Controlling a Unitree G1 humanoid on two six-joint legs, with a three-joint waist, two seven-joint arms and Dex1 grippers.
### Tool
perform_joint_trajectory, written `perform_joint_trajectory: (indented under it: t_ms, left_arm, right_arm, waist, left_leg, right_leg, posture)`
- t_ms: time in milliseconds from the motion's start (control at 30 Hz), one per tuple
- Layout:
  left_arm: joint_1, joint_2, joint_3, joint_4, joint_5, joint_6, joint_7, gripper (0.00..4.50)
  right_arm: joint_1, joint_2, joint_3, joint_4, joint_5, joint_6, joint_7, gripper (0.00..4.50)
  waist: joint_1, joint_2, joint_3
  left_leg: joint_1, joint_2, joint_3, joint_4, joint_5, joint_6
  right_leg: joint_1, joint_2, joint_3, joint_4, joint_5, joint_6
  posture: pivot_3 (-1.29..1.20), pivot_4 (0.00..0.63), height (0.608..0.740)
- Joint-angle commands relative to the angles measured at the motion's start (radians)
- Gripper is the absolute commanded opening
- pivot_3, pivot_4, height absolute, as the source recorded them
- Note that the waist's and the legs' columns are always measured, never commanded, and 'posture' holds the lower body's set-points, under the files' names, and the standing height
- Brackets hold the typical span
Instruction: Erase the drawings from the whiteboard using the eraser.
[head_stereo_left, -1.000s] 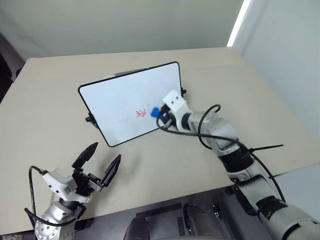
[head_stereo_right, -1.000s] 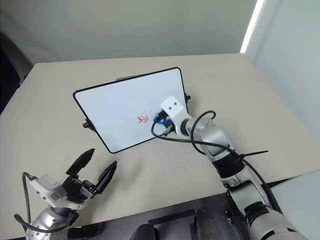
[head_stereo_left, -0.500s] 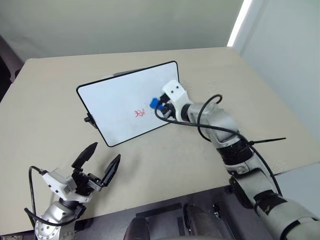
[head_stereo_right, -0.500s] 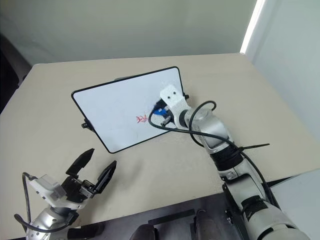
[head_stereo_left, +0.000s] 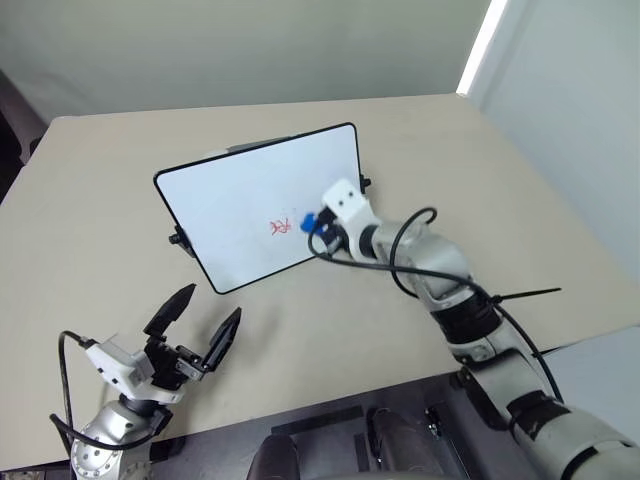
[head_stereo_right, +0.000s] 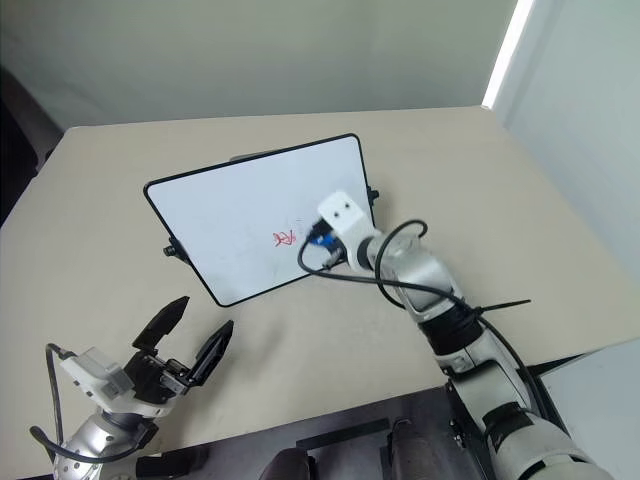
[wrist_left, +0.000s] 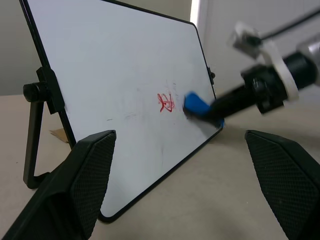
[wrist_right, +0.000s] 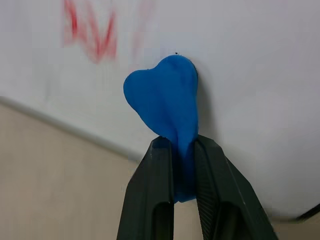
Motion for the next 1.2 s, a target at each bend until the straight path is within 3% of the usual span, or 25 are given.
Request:
perform_joint_trajectory:
  t_ms: [33,633,1200]
  left_arm:
    - [0.002,0.002,0.011,-0.004,0.000,-0.007,-0.006,4.50]
    - [-0.013,-0.007,0.005,0.002,0.013,-0.005,0.002,4.50]
    - [-0.023,0.003,0.032,0.032,0.000,-0.004,0.001,4.50]
  right_arm:
    - [-0.017,0.003,0.004,-0.015,-0.015,0.005,0.000,0.32]
    - [-0.225,0.035,-0.133,-0.022,-0.004,-0.066,-0.019,0.32]
    - [-0.059,0.027,-0.019,0.025,-0.018,-0.038,0.053,0.32]
  waist:
    - [0.000,0.000,0.000]
    - [-0.002,0.001,0.000]
    - [-0.001,0.000,0.000]
  left_leg:
    - [0.000,0.000,0.000,0.000,0.000,0.000]
    - [-0.001,0.000,0.000,-0.001,0.000,0.000]
    - [-0.001,0.000,-0.001,-0.001,0.000,-0.001]
  right_leg:
    - [0.000,0.000,0.000,0.000,0.000,0.000]
    - [-0.002,0.000,0.000,0.000,0.000,0.000]
    - [-0.002,0.000,0.000,0.001,0.000,0.000]
  posture:
    - [0.00,0.150,0.740]
    - [0.00,0.150,0.740]
    - [0.00,0.150,0.740]
